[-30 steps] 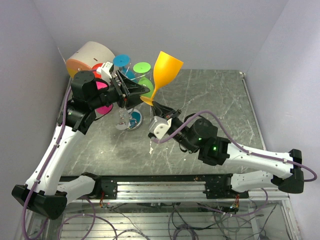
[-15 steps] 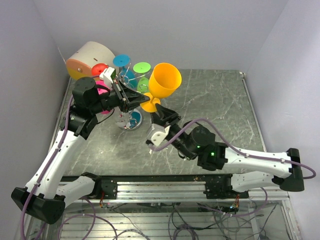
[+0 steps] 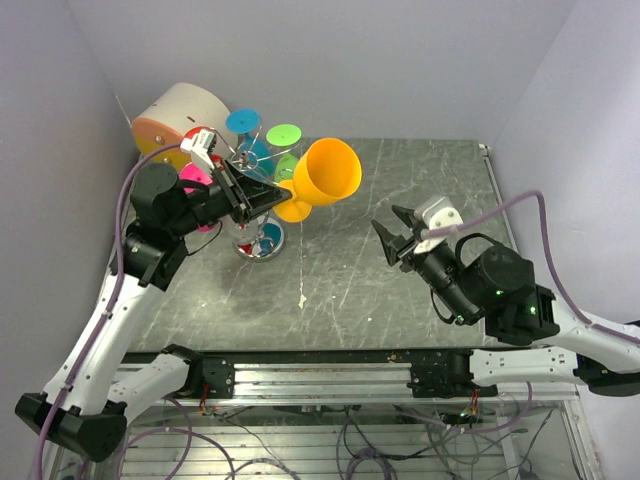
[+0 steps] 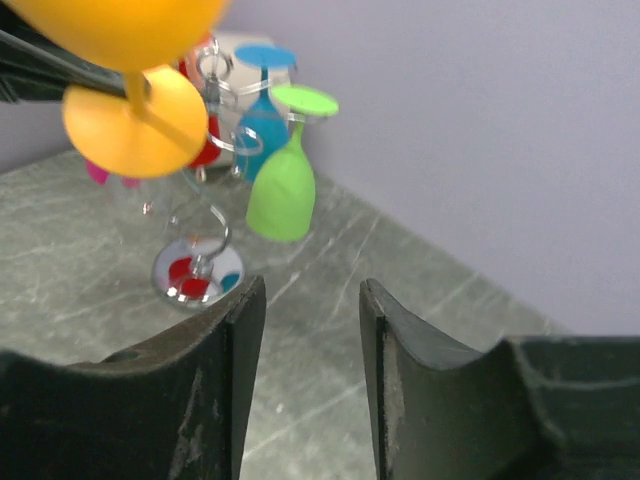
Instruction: Take the wine glass off the wine glass rack
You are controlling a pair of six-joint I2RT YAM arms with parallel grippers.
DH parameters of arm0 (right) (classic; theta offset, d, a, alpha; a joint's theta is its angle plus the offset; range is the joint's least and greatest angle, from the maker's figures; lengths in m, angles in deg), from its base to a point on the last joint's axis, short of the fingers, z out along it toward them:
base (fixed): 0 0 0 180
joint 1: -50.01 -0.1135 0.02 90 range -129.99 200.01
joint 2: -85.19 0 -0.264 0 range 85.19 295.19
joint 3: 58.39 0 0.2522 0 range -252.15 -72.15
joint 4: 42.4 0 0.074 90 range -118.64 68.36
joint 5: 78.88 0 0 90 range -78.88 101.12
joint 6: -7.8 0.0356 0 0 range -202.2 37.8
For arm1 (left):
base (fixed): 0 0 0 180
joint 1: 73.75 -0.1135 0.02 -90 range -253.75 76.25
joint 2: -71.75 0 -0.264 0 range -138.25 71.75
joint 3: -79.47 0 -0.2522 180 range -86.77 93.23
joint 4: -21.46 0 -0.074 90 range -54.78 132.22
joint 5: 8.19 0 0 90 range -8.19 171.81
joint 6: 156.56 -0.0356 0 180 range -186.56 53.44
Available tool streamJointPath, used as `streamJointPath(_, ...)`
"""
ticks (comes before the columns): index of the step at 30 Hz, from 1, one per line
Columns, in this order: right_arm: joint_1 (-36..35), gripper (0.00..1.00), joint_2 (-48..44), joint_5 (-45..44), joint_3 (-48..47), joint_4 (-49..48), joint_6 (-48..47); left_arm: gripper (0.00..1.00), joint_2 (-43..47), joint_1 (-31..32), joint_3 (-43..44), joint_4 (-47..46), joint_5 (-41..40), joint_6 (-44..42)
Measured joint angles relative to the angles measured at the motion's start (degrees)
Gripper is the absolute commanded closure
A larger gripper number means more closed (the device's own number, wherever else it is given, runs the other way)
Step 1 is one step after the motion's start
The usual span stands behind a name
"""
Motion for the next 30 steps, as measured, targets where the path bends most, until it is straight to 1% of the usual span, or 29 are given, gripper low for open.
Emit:
streamJointPath(1,0.0,0.88,1.3,-0.8,-1.5,2.9,2.6,0.93,1.0,0.0,0.0,1.0,-1.0,-1.8)
streamJointPath(2,0.0,1.0,2.8,-1.6,-3.1,6.5,5.7,0.93,2.1,0.0,0.0,2.3,-2.2,-3.6)
streamJointPath(8,0.0,1.0,8.1,-2.0,-7.1,20.4,17.6,0.93,9.8,0.0,0.0,11.0,-10.4,-12.7)
streamJointPath(9,0.0,0.87,8.2,-1.6,-7.9,22.0,19.1,0.93,10.9,0.0,0.1,12.6,-11.8,-13.9)
streamJointPath(10,0.0,0.69,8.1,-1.0,-9.0,23.3,20.5,0.93,12.1,0.0,0.4,14.6,-13.5,-15.4)
streamJointPath(11,0.0,0.56,7.9,-0.3,-10.2,24.0,22.0,0.93,13.0,0.0,0.9,16.3,-14.9,-16.5)
streamJointPath(12,0.0,0.47,7.6,0.9,-11.6,24.5,23.3,0.93,13.9,0.0,1.6,18.3,-16.4,-17.7)
streamJointPath(13,0.0,0.42,7.2,1.7,-12.8,24.7,24.6,0.93,14.6,0.0,2.2,19.8,-17.7,-18.8)
streamJointPath(16,0.0,0.38,5.8,7.2,-17.2,24.6,26.8,0.93,16.6,0.0,3.6,23.3,-21.2,-21.7)
streamJointPath(19,0.0,0.37,6.2,11.8,-21.5,24.3,27.8,0.93,17.9,0.0,3.8,25.4,-22.9,-23.7)
streamJointPath(23,0.0,0.37,9.8,15.0,-26.4,23.5,27.8,0.93,18.2,0.0,3.7,27.1,-23.2,-25.1)
streamJointPath(30,0.0,0.38,16.8,18.2,-30.5,23.3,26.5,0.93,19.4,0.0,3.1,27.2,-22.9,-25.8)
